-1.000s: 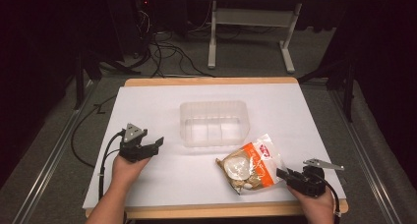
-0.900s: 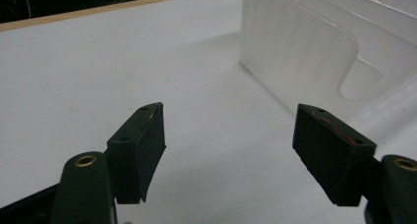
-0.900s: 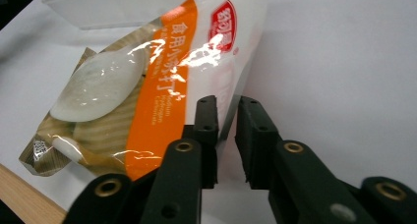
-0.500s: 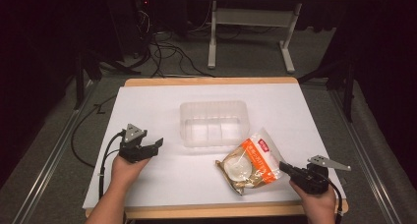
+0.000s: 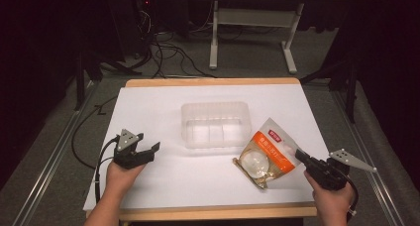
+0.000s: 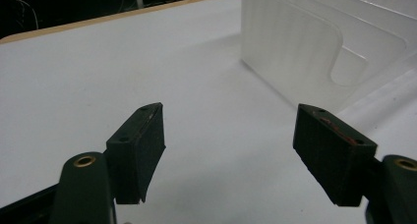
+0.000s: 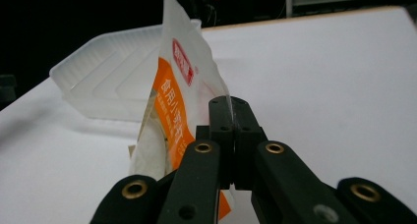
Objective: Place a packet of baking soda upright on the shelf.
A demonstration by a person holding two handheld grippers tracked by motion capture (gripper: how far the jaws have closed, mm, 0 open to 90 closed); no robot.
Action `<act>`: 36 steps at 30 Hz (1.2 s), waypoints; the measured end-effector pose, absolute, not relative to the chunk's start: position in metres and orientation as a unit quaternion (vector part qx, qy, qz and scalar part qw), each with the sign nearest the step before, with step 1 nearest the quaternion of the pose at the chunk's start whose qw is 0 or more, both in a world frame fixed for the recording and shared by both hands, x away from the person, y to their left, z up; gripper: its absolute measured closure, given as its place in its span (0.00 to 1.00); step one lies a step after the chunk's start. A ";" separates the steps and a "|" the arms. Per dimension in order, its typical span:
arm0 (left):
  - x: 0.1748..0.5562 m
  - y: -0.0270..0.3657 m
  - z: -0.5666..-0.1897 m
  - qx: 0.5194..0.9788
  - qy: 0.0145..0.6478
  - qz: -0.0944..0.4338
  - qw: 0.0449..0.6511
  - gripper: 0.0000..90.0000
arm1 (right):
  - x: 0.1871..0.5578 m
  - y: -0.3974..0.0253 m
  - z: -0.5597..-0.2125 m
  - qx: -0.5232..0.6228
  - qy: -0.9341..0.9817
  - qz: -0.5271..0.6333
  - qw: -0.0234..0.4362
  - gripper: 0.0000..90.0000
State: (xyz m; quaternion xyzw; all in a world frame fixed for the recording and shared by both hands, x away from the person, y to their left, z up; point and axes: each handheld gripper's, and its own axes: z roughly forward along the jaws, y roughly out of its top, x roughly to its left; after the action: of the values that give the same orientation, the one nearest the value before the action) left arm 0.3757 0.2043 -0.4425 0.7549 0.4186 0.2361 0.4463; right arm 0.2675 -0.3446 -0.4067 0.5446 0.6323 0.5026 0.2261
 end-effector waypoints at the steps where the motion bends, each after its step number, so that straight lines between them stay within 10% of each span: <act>1: 0.375 0.205 -0.443 0.754 0.420 0.237 0.446 0.31 | 0.268 -0.346 -0.404 0.544 0.629 0.505 0.231 1.00; 24: 0.372 0.213 -0.441 0.747 0.421 0.244 0.452 0.31 | 0.305 -0.346 -0.348 0.522 0.613 0.494 0.327 1.00; 36: 0.372 0.208 -0.442 0.756 0.412 0.241 0.447 0.31 | 0.286 -0.340 -0.384 0.515 0.613 0.505 0.322 0.92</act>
State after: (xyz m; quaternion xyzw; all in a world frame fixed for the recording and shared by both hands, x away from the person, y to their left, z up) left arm 0.3715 0.2084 -0.4419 0.7562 0.4124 0.2411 0.4472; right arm 0.2861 -0.3405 -0.3839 0.5152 0.6133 0.5046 0.3221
